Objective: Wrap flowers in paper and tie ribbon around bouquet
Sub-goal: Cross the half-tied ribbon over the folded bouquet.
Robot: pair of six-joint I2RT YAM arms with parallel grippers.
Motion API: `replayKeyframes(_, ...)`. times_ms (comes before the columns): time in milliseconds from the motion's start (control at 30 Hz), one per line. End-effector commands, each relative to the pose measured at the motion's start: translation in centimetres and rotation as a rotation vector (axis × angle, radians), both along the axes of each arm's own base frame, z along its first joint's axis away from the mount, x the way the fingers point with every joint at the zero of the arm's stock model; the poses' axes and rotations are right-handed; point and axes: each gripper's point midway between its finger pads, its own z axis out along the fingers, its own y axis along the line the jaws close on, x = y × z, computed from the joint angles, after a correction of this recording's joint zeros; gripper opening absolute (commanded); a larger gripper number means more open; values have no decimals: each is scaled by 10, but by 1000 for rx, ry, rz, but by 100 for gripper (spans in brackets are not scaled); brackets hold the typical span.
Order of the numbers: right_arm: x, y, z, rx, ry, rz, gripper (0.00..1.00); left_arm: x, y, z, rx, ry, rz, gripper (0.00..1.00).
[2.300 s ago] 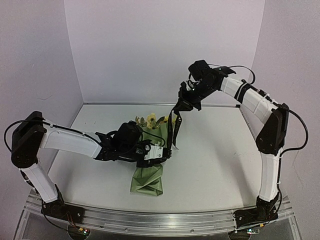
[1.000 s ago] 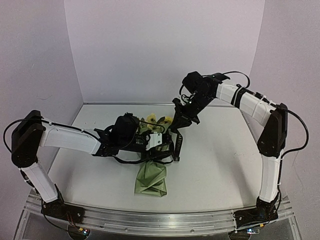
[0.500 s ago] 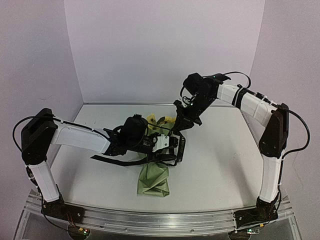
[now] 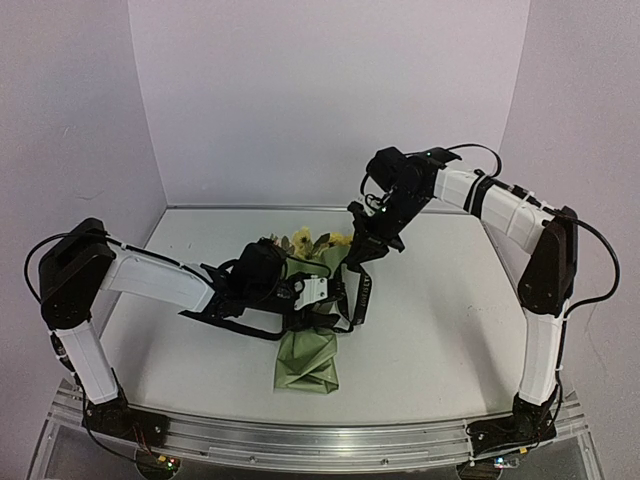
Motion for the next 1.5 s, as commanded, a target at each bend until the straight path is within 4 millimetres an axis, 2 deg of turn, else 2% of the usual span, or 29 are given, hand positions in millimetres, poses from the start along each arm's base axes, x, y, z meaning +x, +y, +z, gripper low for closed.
replayKeyframes(0, -7, -3, 17, 16, -33, 15, 0, 4, -2, 48, -123, -50, 18, 60)
replayKeyframes(200, -11, -5, 18, 20, -28, 20, 0, 13, 3, 70, -206, -61, 69, 59)
replayKeyframes(433, -21, 2, 29, 57, -22, 44, 0, 36, 20, 80, -291, 22, 80, 56)
replayKeyframes(600, -35, 11, 35, 84, -23, 92, 0, 41, 14, 80, -302, 57, 37, 58)
replayKeyframes(700, -43, 13, 37, 82, -40, 121, 0, 37, 7, 76, -288, 94, -11, 58)
replayKeyframes(900, -51, 12, 32, 66, -40, 144, 0, 35, 2, 78, -294, 121, -44, 56)
replayKeyframes(1100, -57, 12, 26, 43, -54, 166, 0, 34, -1, 71, -274, 150, -45, 29)
replayKeyframes(1333, -58, 13, 24, 32, -65, 177, 0, 22, 3, 73, -257, 120, -40, 6)
replayKeyframes(1467, -67, 12, 19, 21, -59, 194, 3, 25, 16, 84, -297, 46, 33, 0)
